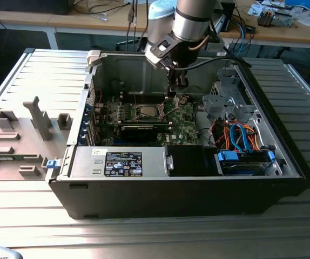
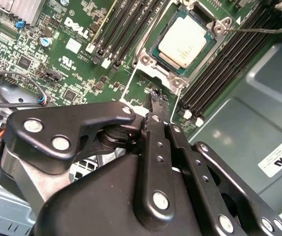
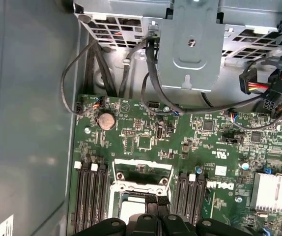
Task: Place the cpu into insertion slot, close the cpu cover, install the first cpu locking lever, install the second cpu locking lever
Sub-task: 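Close the cpu cover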
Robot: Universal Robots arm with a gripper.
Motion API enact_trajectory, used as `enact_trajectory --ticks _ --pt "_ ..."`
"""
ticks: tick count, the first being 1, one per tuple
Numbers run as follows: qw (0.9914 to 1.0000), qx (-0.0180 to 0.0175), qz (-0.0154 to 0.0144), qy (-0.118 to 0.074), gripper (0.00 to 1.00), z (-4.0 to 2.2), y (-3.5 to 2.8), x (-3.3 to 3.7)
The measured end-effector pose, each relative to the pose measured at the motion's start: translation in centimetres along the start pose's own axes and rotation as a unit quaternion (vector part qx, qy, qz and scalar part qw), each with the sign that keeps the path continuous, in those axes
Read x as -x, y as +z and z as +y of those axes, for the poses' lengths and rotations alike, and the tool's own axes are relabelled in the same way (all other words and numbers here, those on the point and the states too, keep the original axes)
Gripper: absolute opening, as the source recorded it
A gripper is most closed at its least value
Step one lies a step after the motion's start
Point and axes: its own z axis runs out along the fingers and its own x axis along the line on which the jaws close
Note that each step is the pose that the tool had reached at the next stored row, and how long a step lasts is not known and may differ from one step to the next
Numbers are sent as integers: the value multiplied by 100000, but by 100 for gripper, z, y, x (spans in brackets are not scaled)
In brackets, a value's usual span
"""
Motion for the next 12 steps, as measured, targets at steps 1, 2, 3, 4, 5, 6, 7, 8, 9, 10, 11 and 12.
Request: enact_trajectory --ticks 1,2,3,4,5,6,7,8,9,10,11,12 --pt "100000 -19 19 259 11 8 12 0" --pt "99999 -32 43 500 11 18 24 0" --pt "99997 -56 73 814 11 39 38 -1" --pt "99995 -78 91 976 11 57 47 -2" --pt "99993 -125 110 1133 11 91 58 -4" --pt "99992 -191 120 1258 11 130 67 -10" --pt "99989 -290 144 1420 11 187 79 -17" --pt "99987 -400 177 1579 11 241 92 -26" --pt "99985 -463 185 1682 11 267 99 -31" --pt "99983 -527 199 1781 11 293 107 -35" --pt "99979 -623 218 1946 11 330 119 -42" --pt "99973 -729 251 2181 11 371 135 -50"
